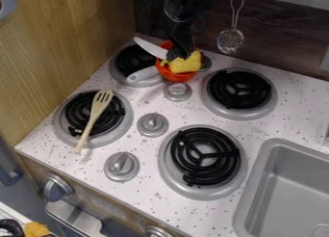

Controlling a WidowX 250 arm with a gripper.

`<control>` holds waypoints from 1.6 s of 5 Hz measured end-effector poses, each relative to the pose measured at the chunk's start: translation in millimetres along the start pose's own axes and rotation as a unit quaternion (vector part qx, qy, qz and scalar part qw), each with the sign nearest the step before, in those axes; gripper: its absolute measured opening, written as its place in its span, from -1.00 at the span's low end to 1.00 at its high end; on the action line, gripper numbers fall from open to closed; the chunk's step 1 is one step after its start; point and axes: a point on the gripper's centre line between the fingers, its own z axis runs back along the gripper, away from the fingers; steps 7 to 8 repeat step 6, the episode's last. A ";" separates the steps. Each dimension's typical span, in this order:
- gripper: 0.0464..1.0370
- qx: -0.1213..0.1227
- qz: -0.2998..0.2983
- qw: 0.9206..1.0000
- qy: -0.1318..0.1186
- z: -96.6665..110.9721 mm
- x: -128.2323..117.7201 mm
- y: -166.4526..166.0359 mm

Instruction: Take the yellow pepper and put it inside the orange bowl.

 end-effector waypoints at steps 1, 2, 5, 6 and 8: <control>0.93 -0.023 0.058 0.997 0.048 8.1 -15.0 -6.7; 0.93 -0.057 0.112 0.989 0.081 8.1 -31.0 -24.0; 0.93 -0.116 0.240 0.960 0.083 37.9 -31.5 -71.0; 0.93 -0.136 0.250 0.957 0.053 42.5 -4.4 -88.1; 0.93 -0.136 0.250 0.957 0.053 42.5 -4.4 -88.1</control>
